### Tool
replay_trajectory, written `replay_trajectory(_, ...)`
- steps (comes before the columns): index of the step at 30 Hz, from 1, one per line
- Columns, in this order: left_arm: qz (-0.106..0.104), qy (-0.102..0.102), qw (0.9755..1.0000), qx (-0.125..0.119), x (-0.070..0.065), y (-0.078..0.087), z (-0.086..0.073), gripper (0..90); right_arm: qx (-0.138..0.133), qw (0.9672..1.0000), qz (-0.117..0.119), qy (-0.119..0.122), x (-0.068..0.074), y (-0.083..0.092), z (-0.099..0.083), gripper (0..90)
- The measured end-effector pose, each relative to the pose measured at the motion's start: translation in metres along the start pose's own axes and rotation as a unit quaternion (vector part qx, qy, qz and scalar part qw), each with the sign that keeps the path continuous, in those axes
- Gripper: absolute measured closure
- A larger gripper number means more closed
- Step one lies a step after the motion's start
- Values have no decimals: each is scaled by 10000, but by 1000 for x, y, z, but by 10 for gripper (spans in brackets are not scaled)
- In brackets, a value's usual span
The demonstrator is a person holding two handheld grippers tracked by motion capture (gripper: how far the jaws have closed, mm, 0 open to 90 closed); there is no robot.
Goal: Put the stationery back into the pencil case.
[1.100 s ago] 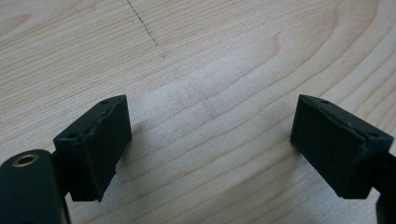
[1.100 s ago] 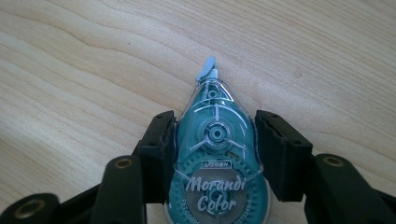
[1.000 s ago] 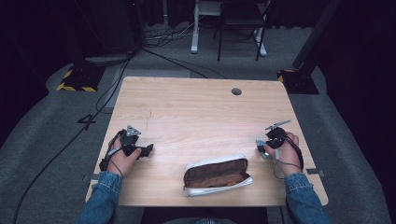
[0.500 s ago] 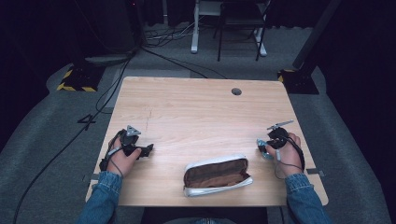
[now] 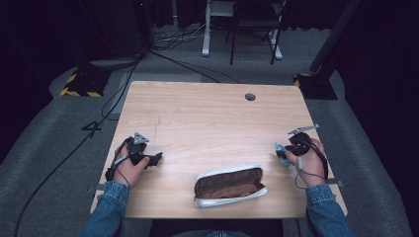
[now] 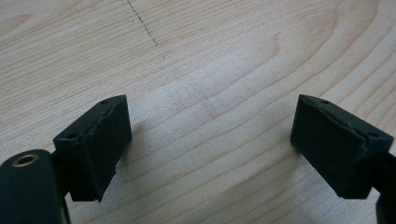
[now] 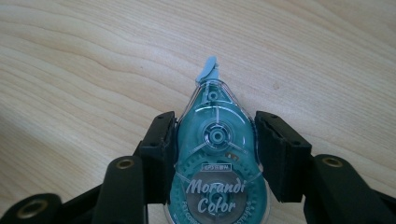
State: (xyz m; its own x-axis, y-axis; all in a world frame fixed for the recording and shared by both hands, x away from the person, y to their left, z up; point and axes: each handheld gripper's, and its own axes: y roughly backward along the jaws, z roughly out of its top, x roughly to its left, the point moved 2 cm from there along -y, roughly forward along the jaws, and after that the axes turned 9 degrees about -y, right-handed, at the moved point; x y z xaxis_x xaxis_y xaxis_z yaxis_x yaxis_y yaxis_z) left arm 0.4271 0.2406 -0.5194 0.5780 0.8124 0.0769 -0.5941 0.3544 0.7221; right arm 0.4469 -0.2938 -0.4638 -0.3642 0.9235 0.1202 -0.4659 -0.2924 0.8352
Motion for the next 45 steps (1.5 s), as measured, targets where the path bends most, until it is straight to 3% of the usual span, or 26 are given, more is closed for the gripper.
replay_trajectory(10,1,-1,10000,0,0,0,0,127,-287,9995,110,57,12,27,6,503)
replay_trajectory(20,0,-1,10000,1,0,0,0,127,-578,9977,222,263,31,56,11,503)
replay_trajectory(32,-1,-2,10000,0,0,0,0,127,-863,9926,523,674,65,83,15,503)
replay_trajectory(45,-4,-4,10000,1,0,0,0,127,-886,9873,789,1059,100,98,12,502)
